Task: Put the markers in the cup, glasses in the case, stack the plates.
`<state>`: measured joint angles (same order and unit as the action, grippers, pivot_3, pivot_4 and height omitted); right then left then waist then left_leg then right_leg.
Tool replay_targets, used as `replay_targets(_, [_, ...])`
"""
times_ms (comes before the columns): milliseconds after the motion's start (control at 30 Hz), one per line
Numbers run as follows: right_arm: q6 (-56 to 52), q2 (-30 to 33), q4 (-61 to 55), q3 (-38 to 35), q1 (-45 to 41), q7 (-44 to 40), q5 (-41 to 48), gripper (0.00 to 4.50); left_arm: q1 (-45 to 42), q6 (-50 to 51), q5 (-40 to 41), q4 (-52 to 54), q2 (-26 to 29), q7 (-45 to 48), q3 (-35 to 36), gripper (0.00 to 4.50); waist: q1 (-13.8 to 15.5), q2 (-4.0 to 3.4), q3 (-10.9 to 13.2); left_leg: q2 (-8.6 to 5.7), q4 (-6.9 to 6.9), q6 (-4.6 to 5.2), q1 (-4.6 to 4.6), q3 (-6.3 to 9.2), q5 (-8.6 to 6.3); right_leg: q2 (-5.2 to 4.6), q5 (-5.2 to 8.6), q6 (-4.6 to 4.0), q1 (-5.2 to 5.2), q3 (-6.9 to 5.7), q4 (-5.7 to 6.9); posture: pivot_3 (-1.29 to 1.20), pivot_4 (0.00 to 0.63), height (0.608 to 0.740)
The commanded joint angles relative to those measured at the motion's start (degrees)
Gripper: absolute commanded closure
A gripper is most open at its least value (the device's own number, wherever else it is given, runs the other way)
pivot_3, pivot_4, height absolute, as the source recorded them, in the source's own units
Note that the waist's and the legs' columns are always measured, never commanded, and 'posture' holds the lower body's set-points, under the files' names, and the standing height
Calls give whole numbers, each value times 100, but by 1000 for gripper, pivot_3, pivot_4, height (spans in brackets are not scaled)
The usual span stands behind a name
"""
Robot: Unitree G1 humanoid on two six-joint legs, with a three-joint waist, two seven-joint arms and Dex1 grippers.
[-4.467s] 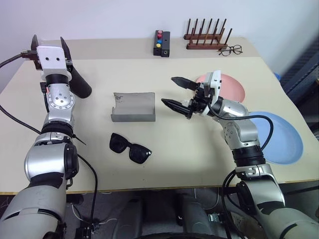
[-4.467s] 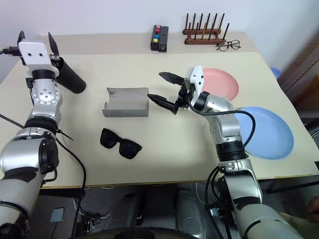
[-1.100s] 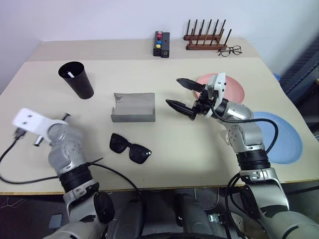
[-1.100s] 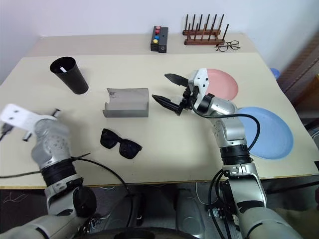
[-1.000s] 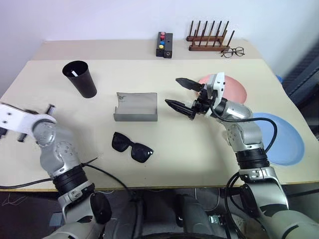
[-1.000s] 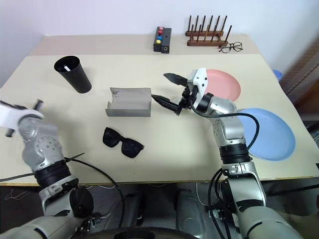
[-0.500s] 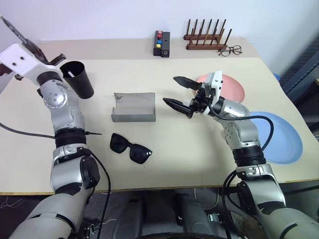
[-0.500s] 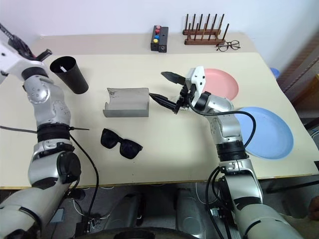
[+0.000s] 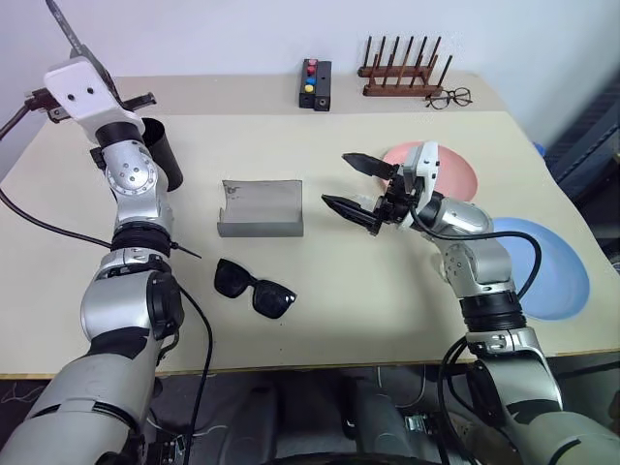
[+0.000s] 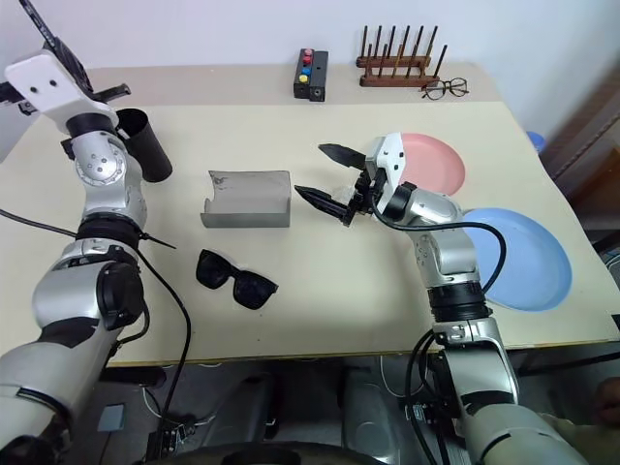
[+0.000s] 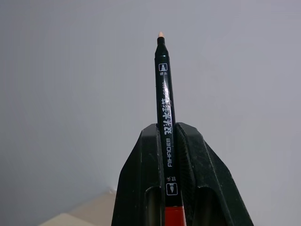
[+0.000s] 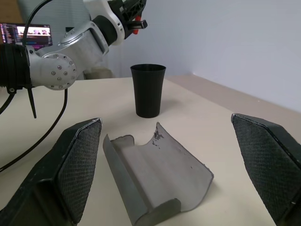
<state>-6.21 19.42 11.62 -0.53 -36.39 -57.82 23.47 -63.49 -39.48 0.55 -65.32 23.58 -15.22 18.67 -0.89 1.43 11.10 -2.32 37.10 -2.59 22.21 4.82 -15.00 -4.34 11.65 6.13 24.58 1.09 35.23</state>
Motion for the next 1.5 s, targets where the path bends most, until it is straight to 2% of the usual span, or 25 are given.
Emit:
replay_targets(33, [-40, 87, -296, -125, 1, 24, 125, 0, -233, -125, -73, -93, 143, -102, -74, 4454, -1, 0, 0, 0, 0, 0, 0, 0, 0, 0, 0, 0, 0, 0, 0, 0, 150, 740])
replay_targets(600, [-125, 88, -408, -107, 84, 99, 140, 0, -331, -56, 95, -275, 93, -119, -36, 4454, 9, 0, 0, 0, 1, 0, 0, 0, 0, 0, -1, 1, 0, 0, 2, 0, 150, 740])
replay_targets(700, [-141, 93, -452, -107, 124, 123, 137, 0, -232, -123, 365, -98, -14, 83, 111, 4454, 9, 0, 0, 0, 1, 0, 0, 0, 0, 0, -1, 1, 0, 0, 1, 0, 150, 740])
replay_targets(867, [-143, 123, -506, -154, 178, 172, 136, 0, 786, 296, 1180, 1260, -131, -109, 773, 4454, -52, -2, -1, 1, 0, 1, -1, -3, 0, -4, -1, 1, 2, 3, 3, 0, 150, 740])
replay_targets(967, [-120, 135, -481, -168, 215, 164, 140, 0, 1950, 1337, 1630, 2720, -318, -543, 1157, 4454, -149, -5, -1, 5, -5, 0, -4, -2, 0, -4, -1, 1, 7, 7, 10, 0, 150, 740])
replay_targets(1100, [-86, 108, -392, -143, 183, 129, 138, 0, 3094, 2717, 2146, 4366, -695, -888, 1370, 4454, -119, -3, -1, 7, 3, 1, 2, 4, -1, -8, -2, 1, 9, 10, 16, 0, 150, 740])
replay_targets(1200, [-42, 81, -287, -118, 108, 88, 127, 0, 3519, 3492, 2457, 5099, -992, -1074, 1400, 4454, 37, -2, -1, 4, 19, 1, 4, 7, 0, -7, -3, -2, 5, 4, 19, 0, 150, 740])
replay_targets(1367, [1, 58, -190, -99, 33, 39, 110, 0, 3603, 4292, 2782, 5617, -1249, -1146, 1381, 4454, 103, -1, -2, -2, 33, 4, 0, 6, 3, -5, -4, -3, -12, -1, 11, 0, 150, 740])
replay_targets(1500, [13, 73, -208, -102, 53, 32, 106, 0, 3606, 4706, 2913, 5790, -1354, -1159, 1394, 2729, 72, -1, -2, 0, 27, 4, -1, 6, 3, 0, -4, -4, -11, 0, 8, 0, 150, 740])
